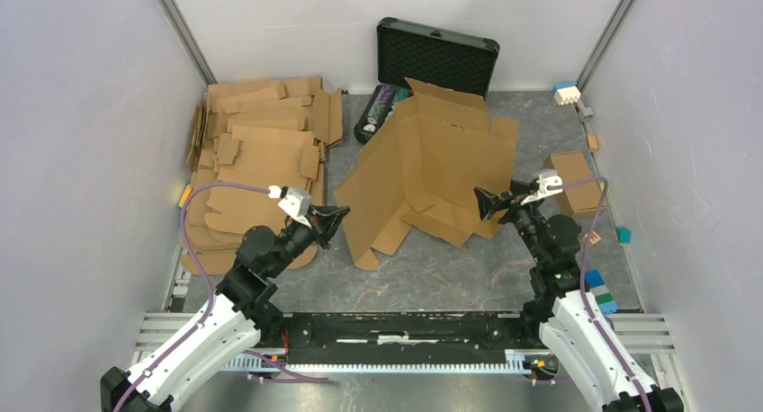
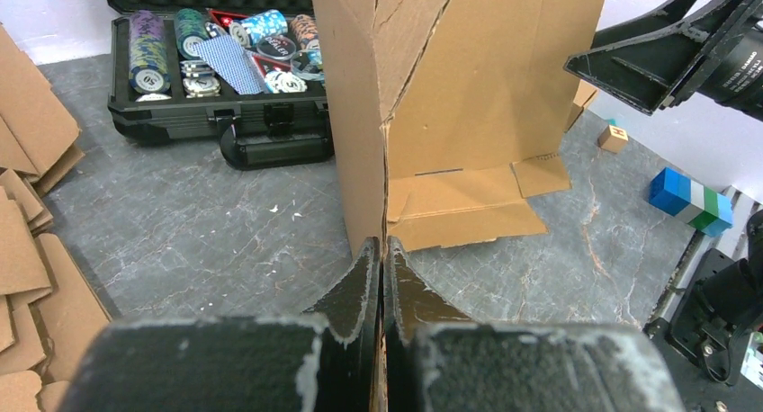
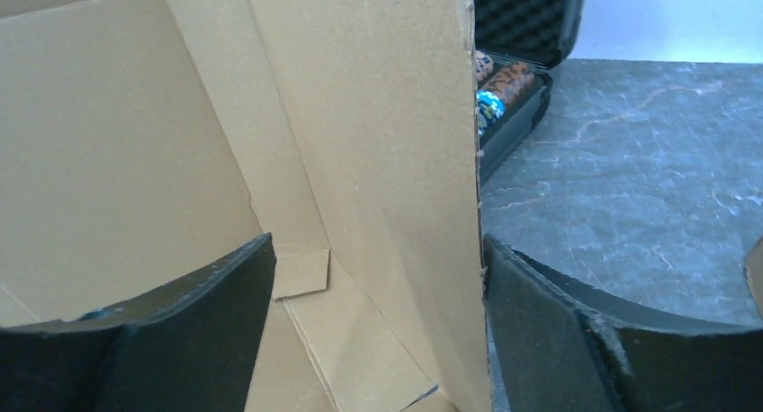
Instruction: Fold the paper box
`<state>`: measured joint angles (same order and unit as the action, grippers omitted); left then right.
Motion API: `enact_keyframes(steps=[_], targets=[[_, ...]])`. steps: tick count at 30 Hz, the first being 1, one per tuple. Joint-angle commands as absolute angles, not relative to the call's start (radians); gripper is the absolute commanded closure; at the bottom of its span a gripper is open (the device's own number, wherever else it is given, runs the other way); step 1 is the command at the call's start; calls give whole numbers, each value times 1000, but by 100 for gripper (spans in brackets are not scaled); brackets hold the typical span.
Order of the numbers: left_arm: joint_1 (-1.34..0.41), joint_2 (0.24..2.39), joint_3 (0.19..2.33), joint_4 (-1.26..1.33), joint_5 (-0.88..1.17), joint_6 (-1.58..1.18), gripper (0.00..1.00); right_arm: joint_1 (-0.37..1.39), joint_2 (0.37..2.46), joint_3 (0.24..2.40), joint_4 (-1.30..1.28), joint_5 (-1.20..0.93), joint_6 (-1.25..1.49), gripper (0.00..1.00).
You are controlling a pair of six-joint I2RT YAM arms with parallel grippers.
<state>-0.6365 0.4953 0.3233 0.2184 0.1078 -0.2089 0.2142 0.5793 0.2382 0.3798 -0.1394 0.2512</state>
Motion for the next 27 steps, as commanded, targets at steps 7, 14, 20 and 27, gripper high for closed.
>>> enact_keyframes(steps=[7,14,20,27], targets=[[-643,460,315,232,112,-198,98,219,608,248,323,-369,203,14],[-643,439,308,232,89,-195,98,240,597,179,191,-373,140,2],[-643,466,345,211,29,-196,98,352,634,183,186,-284,89,2],[-643,521,393,188,-67,-187,98,501,594,130,162,-139,48,2]])
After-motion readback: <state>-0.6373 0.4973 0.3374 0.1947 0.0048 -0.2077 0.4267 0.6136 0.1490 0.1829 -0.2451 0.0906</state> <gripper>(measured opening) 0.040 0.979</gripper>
